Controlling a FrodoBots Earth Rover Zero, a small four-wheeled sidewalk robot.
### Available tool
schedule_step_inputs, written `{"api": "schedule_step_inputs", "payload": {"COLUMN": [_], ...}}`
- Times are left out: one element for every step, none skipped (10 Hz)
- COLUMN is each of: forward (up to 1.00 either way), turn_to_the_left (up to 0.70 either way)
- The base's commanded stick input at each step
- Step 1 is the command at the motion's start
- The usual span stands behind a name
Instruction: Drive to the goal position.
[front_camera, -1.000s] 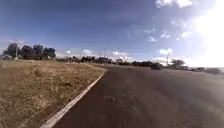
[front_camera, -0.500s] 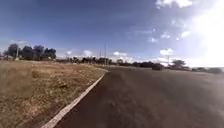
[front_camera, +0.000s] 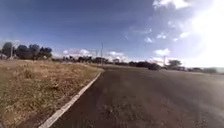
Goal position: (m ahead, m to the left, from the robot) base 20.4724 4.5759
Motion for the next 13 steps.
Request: {"api": "schedule_step_inputs", "payload": {"forward": [0.45, 0.45, 0.45, 0.45, 0.45, 0.45, 0.45, 0.45, 0.45, 0.45, 0.45, 0.45, 0.45], "turn_to_the_left": [0.0, 0.0, 0.0, 0.0, 0.0, 0.0, 0.0, 0.0, 0.0, 0.0, 0.0, 0.0, 0.0]}}
